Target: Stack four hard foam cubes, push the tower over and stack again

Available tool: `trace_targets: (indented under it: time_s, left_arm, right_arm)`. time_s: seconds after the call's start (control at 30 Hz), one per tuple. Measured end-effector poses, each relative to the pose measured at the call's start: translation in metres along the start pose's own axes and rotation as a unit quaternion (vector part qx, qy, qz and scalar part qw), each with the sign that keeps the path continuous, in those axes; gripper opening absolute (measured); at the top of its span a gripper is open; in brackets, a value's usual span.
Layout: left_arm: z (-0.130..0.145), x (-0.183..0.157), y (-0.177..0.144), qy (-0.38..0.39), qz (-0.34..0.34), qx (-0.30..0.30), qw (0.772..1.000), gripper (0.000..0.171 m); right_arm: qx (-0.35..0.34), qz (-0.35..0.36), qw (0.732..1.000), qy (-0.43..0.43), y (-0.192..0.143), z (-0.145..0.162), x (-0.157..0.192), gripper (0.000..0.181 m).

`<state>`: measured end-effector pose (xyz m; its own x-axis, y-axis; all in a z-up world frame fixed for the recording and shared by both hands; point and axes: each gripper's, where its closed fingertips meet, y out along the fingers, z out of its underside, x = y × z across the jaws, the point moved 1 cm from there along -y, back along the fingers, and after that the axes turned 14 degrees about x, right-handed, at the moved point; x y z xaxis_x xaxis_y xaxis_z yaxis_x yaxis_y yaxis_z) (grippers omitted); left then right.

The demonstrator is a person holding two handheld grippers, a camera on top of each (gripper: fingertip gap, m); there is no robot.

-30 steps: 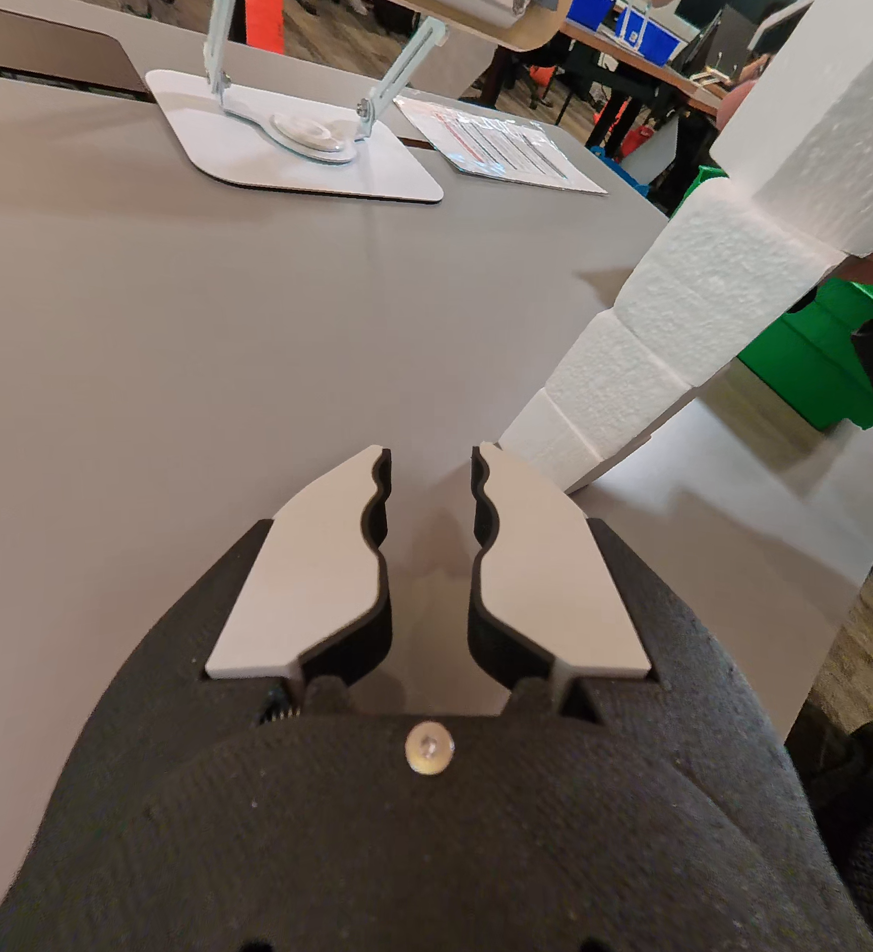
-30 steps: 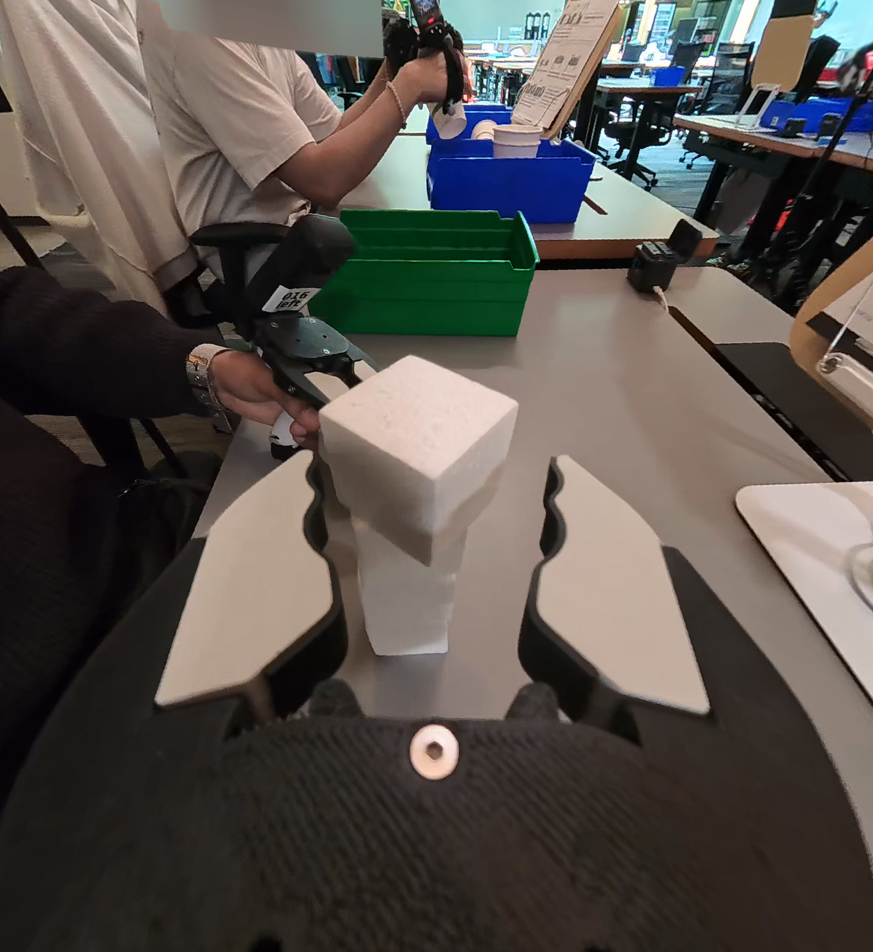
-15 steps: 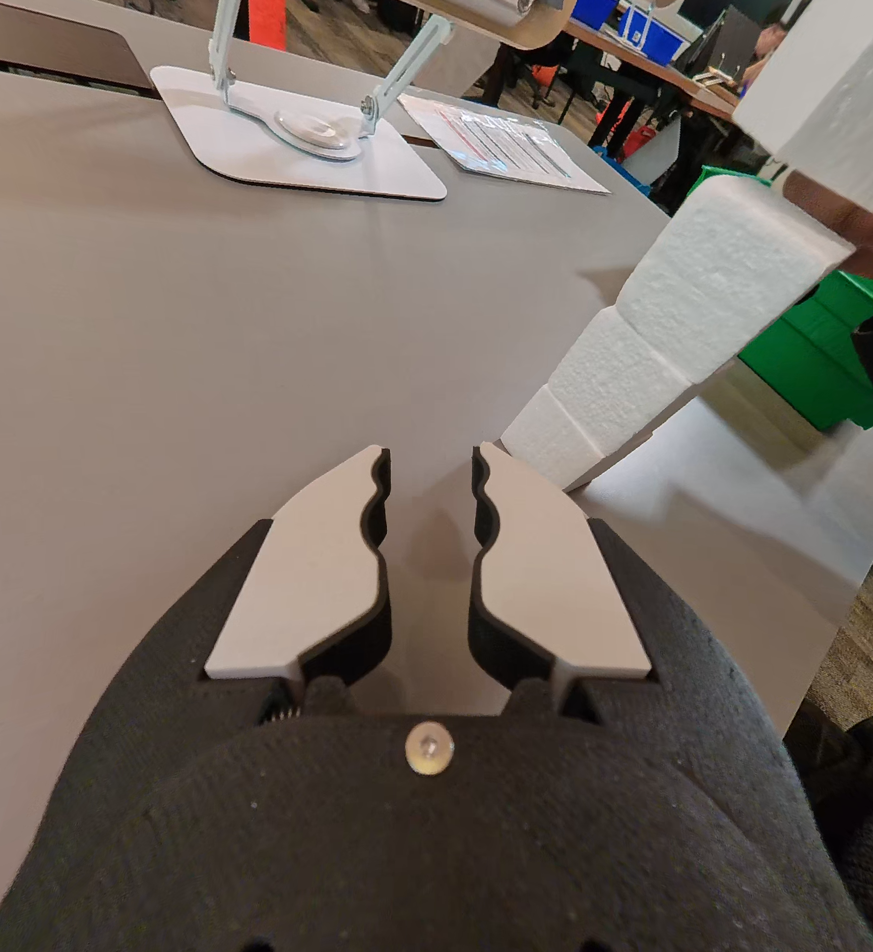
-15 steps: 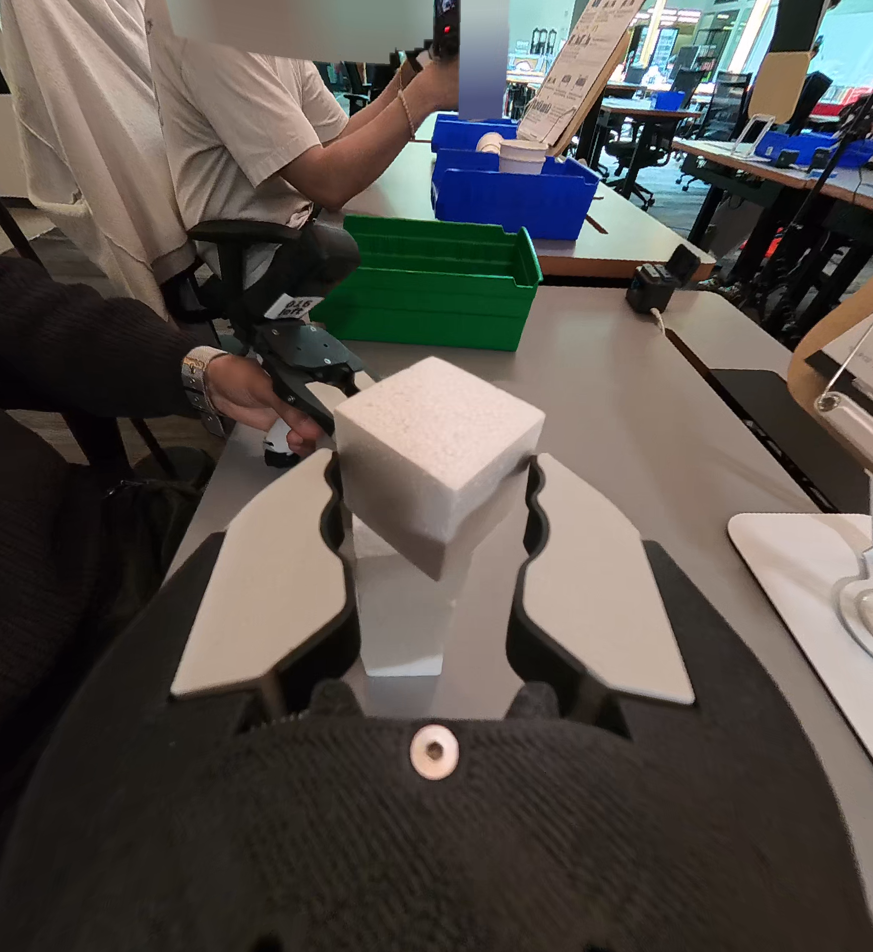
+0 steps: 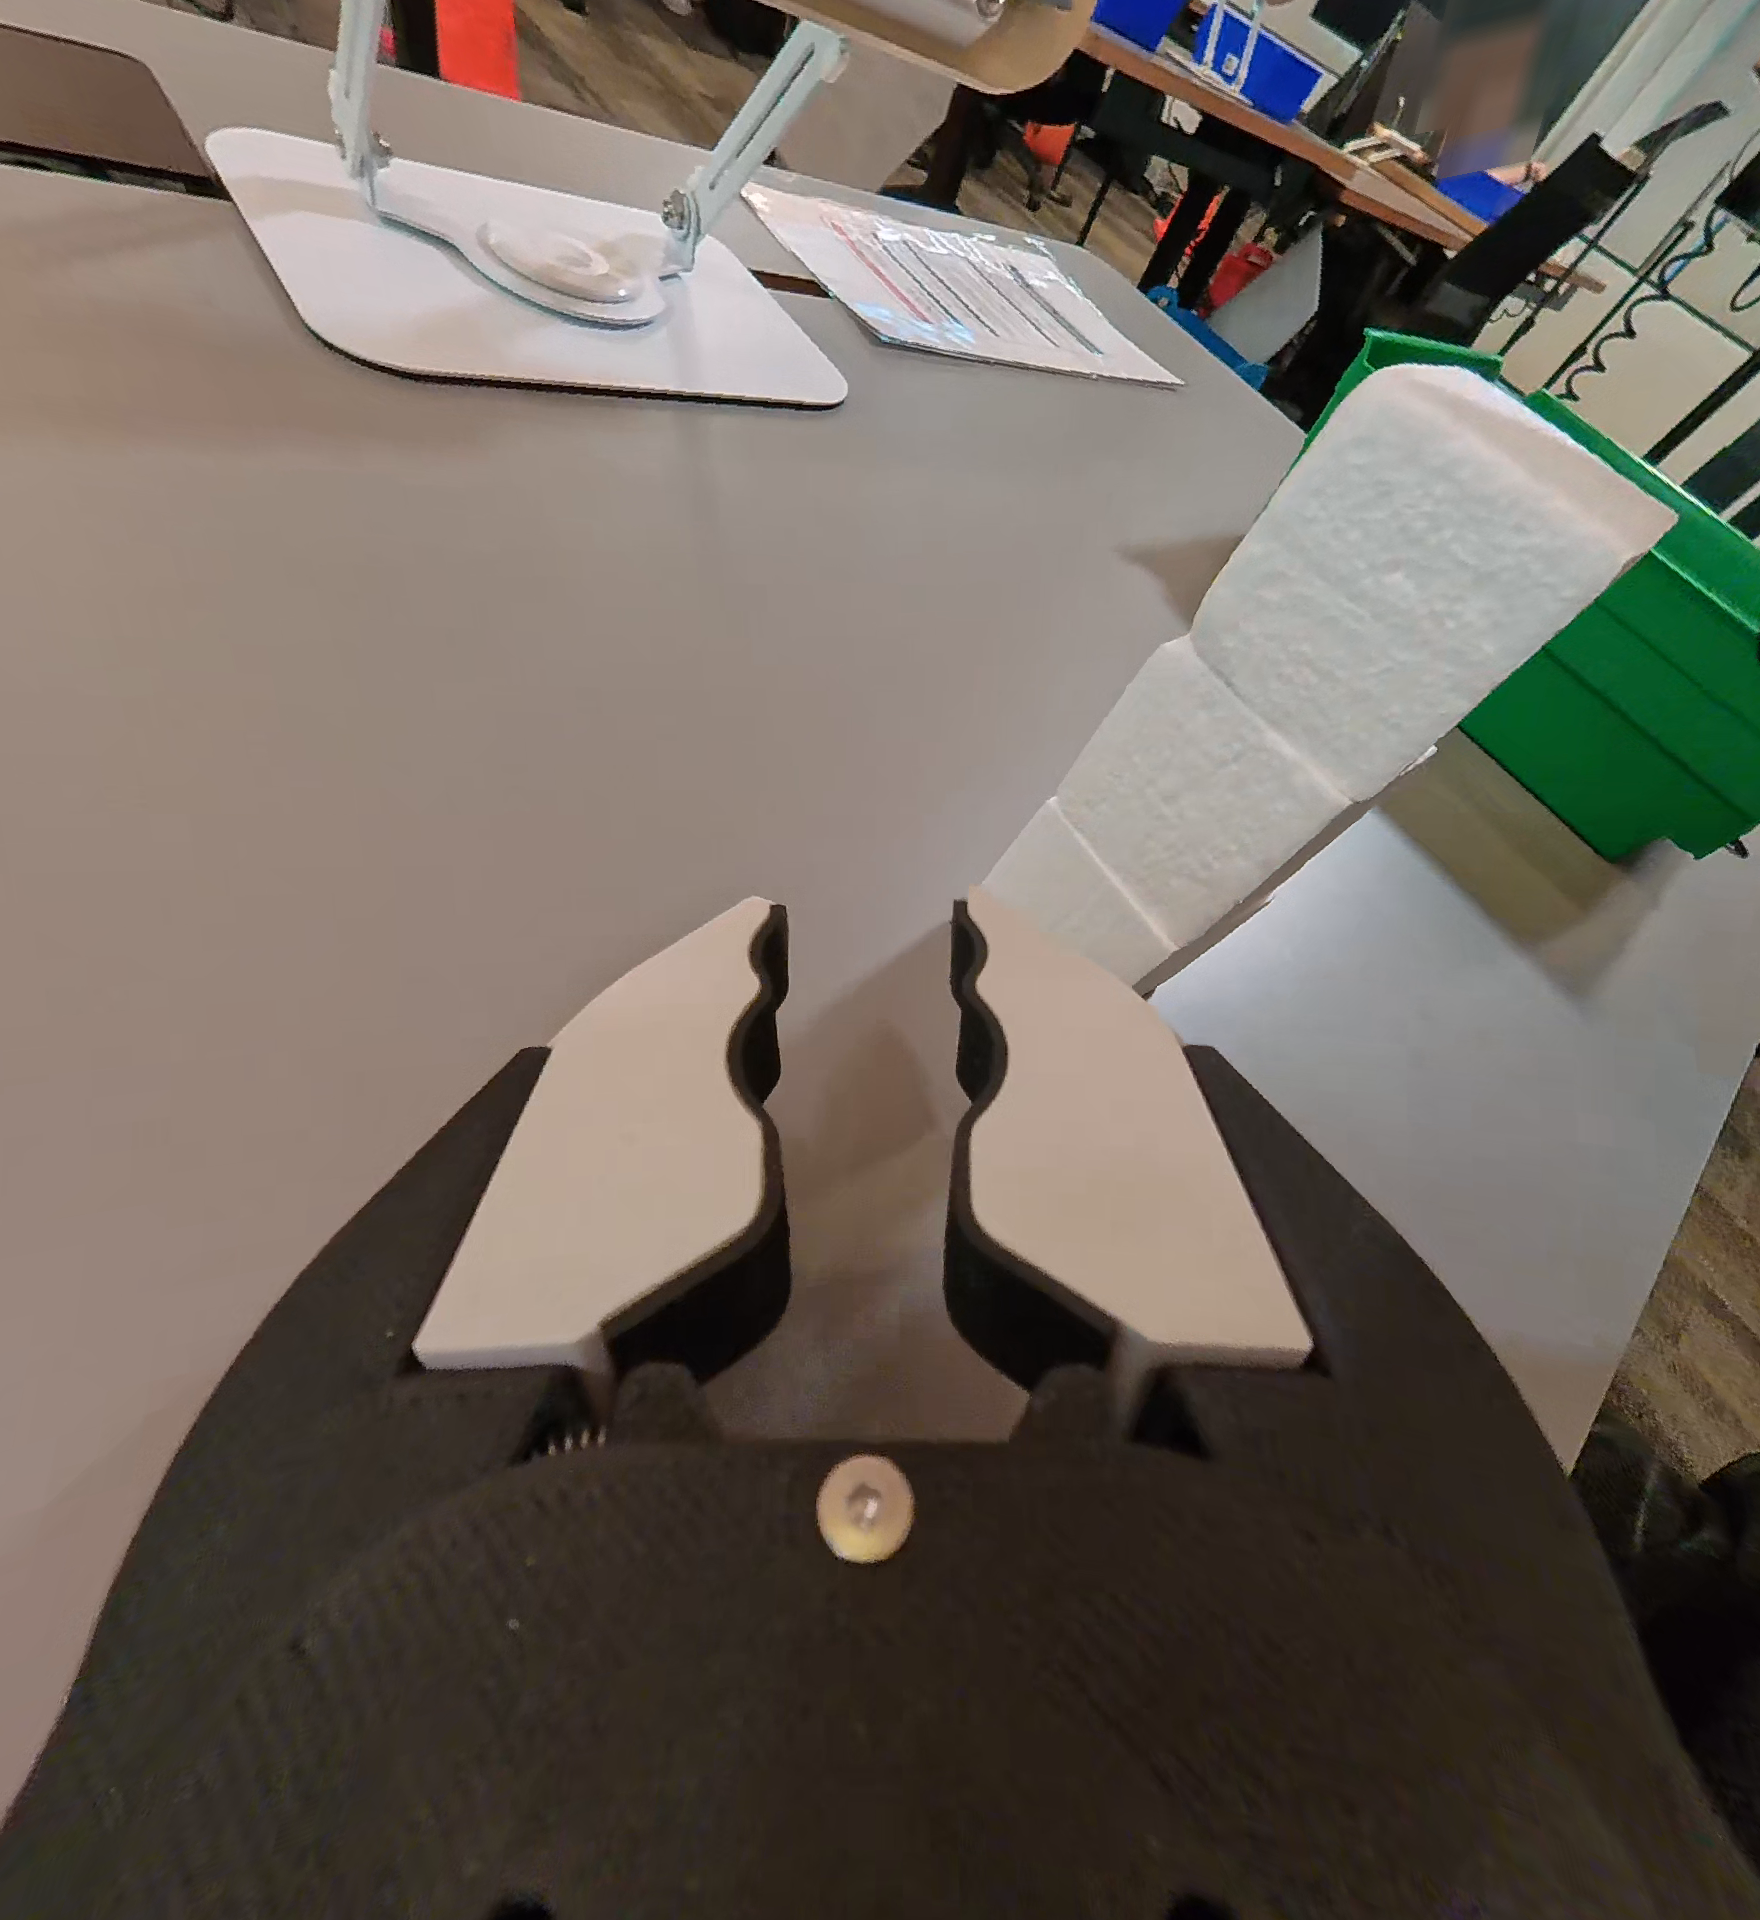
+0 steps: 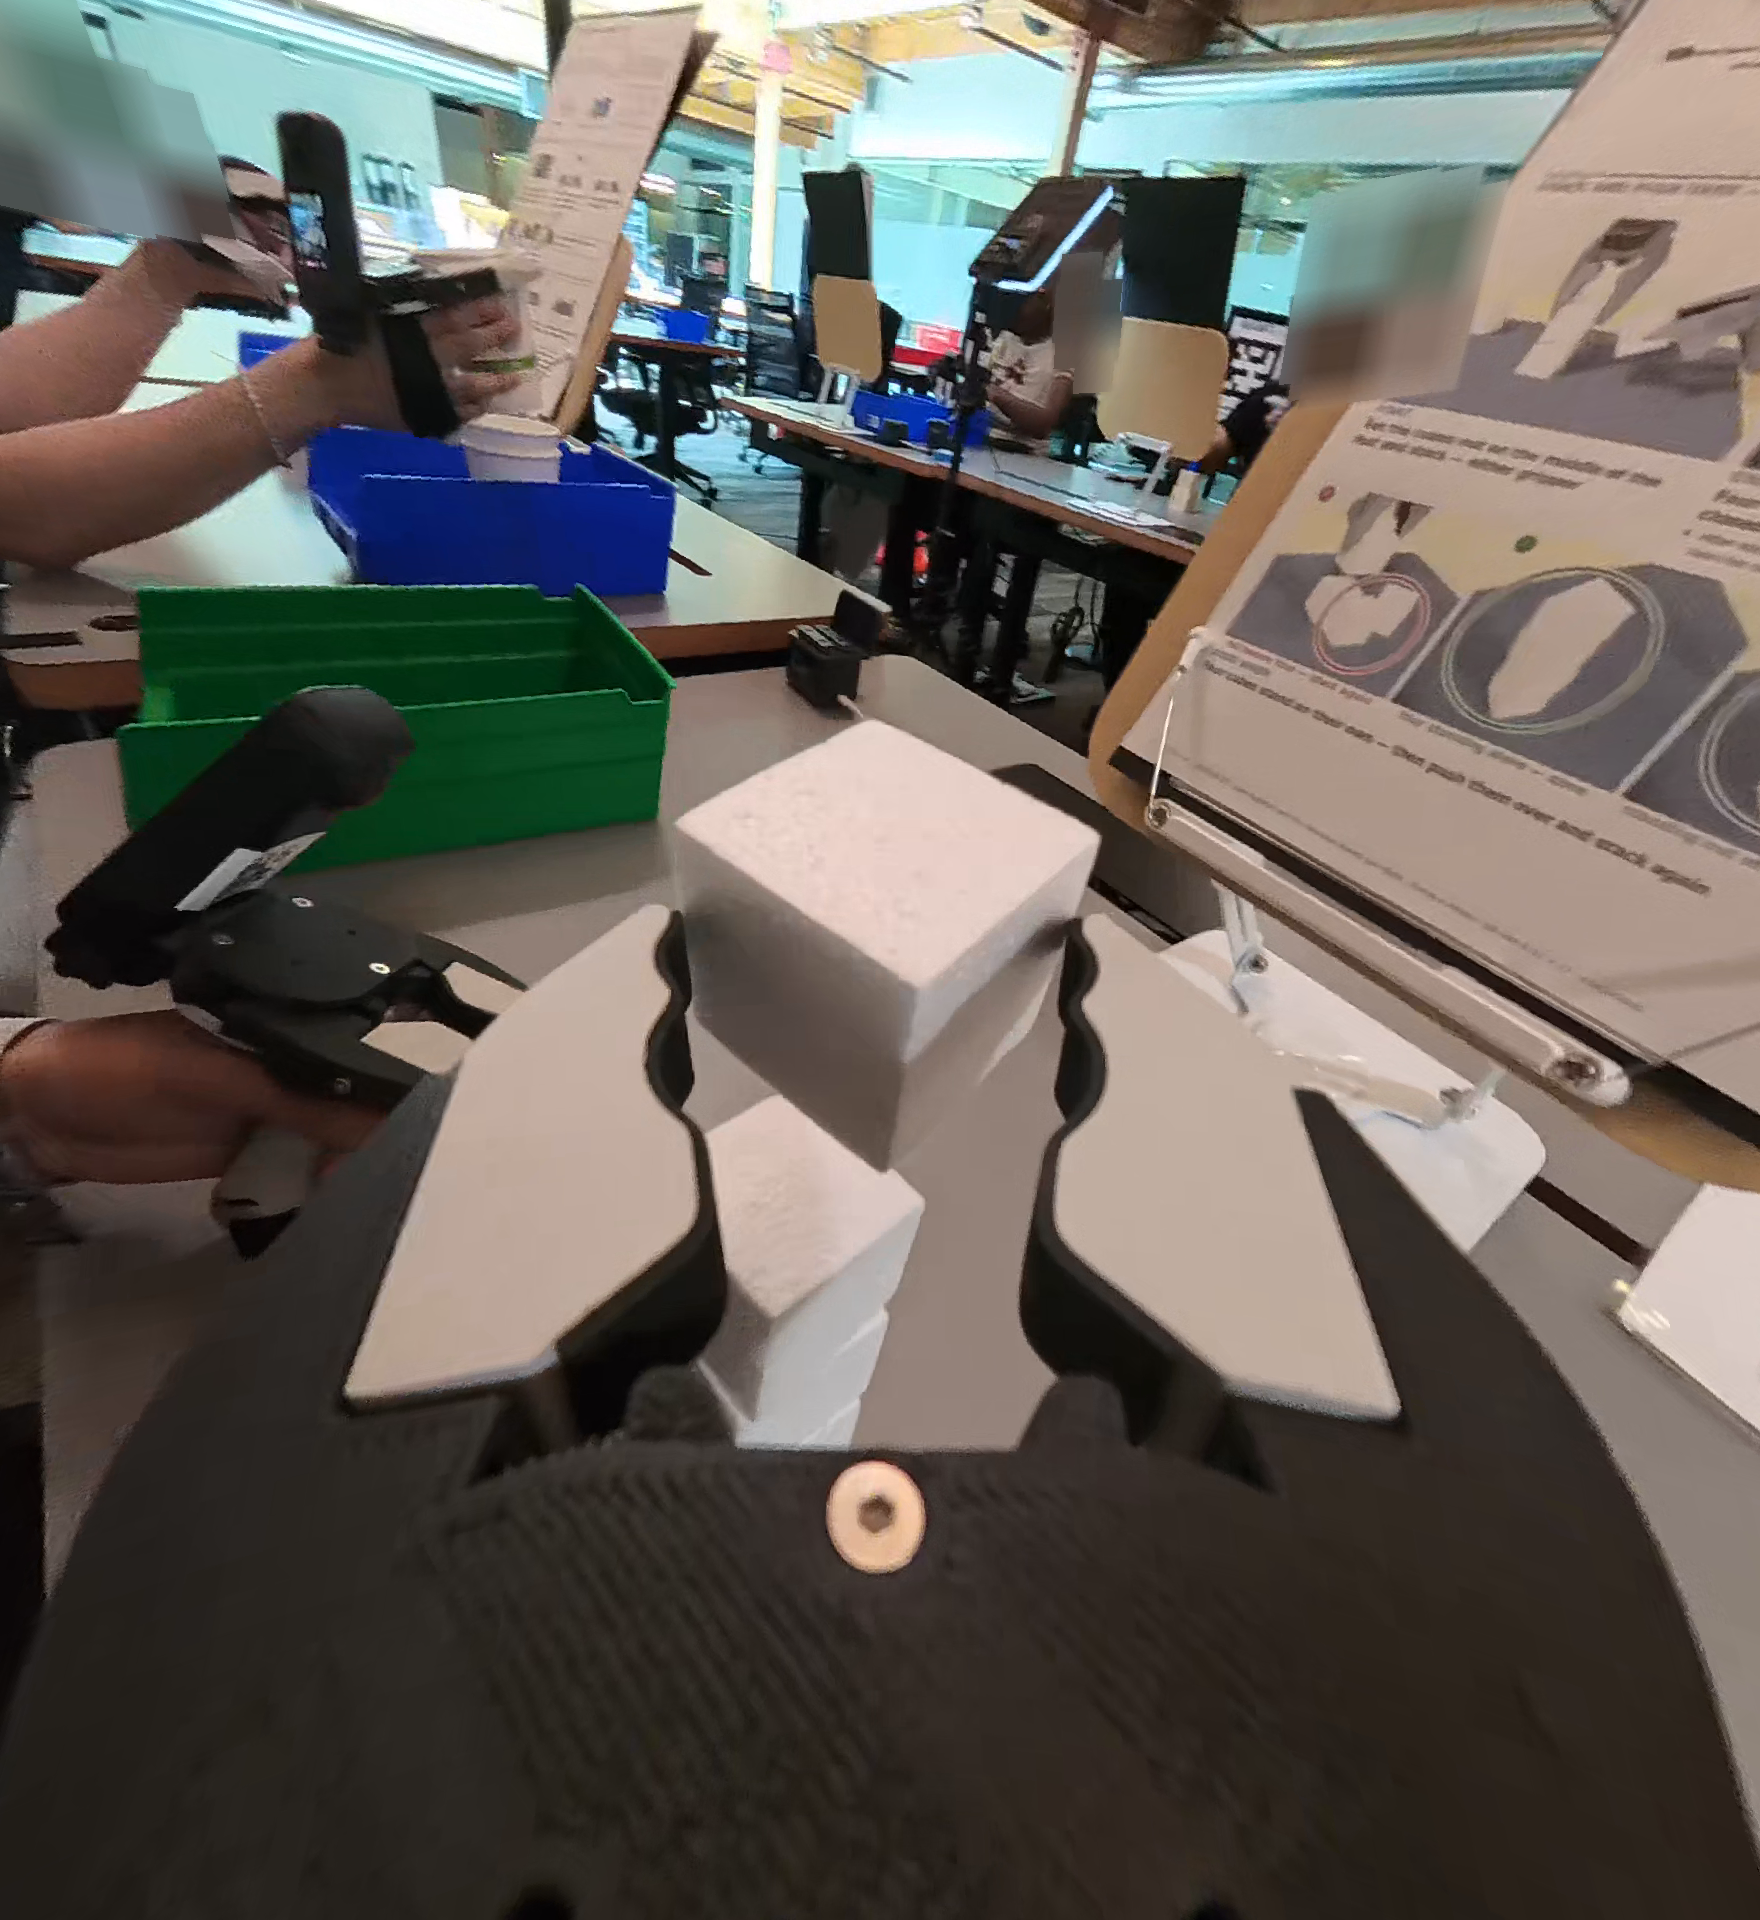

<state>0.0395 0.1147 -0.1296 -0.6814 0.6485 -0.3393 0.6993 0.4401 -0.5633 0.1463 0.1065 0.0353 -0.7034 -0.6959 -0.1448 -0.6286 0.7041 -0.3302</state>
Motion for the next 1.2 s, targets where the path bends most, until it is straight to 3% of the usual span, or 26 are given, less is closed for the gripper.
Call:
trace_targets:
  time_s: [0.3, 0.63, 1.2]
  left_arm:
    - [-0.001, -0.001, 0.001, -0.002, 0.007, -0.001, 1.000, 0.030]
    - [0.000, -0.001, 0.001, -0.002, 0.008, 0.001, 1.000, 0.031]
    - [0.000, -0.001, 0.002, -0.001, 0.008, 0.002, 1.000, 0.031]
  right_arm:
    - [0.039, 0.006, 0.997, 0.061, 0.009, 0.034, -0.001, 0.070]
    - [0.072, 0.030, 0.995, 0.060, 0.017, 0.045, 0.008, 0.070]
    - [0.068, 0.037, 0.995, 0.055, 0.013, 0.042, 0.016, 0.070]
